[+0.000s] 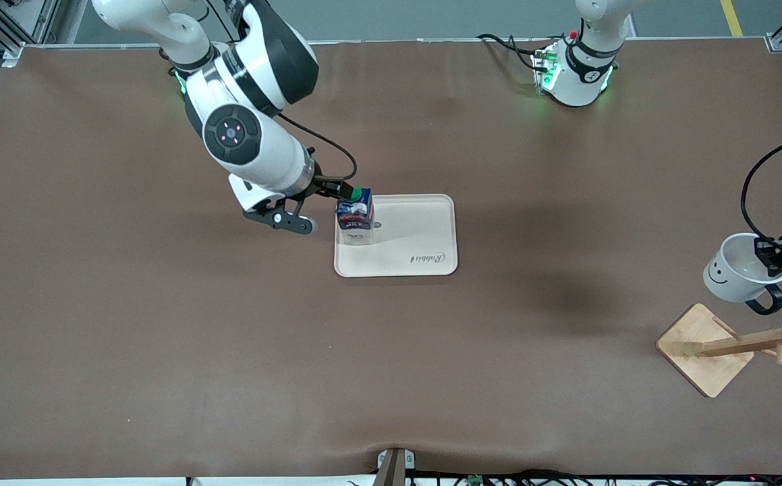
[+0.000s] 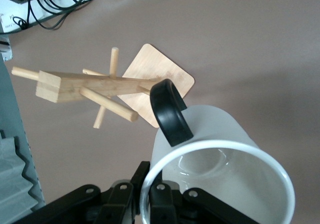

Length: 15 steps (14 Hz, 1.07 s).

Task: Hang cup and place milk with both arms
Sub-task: 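Hang the mug handle on the stand peg while the right gripper grasps milk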

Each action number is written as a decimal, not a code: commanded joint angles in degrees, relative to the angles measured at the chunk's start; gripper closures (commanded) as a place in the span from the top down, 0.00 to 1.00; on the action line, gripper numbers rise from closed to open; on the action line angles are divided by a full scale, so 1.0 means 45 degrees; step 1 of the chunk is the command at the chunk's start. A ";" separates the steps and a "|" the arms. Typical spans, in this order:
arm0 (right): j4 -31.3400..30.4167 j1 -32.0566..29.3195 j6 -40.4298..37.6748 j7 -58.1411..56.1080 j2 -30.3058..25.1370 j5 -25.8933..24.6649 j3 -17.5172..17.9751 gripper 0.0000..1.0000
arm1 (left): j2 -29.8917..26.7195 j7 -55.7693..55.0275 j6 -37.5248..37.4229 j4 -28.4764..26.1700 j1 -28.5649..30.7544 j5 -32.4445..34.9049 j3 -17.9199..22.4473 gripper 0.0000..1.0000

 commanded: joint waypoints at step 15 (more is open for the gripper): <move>-0.1148 0.1843 0.3535 0.1067 0.1046 -0.1975 -0.0178 1.00 | 0.1161 0.2614 0.1595 0.0230 0.1537 -0.1033 -0.0112 0.00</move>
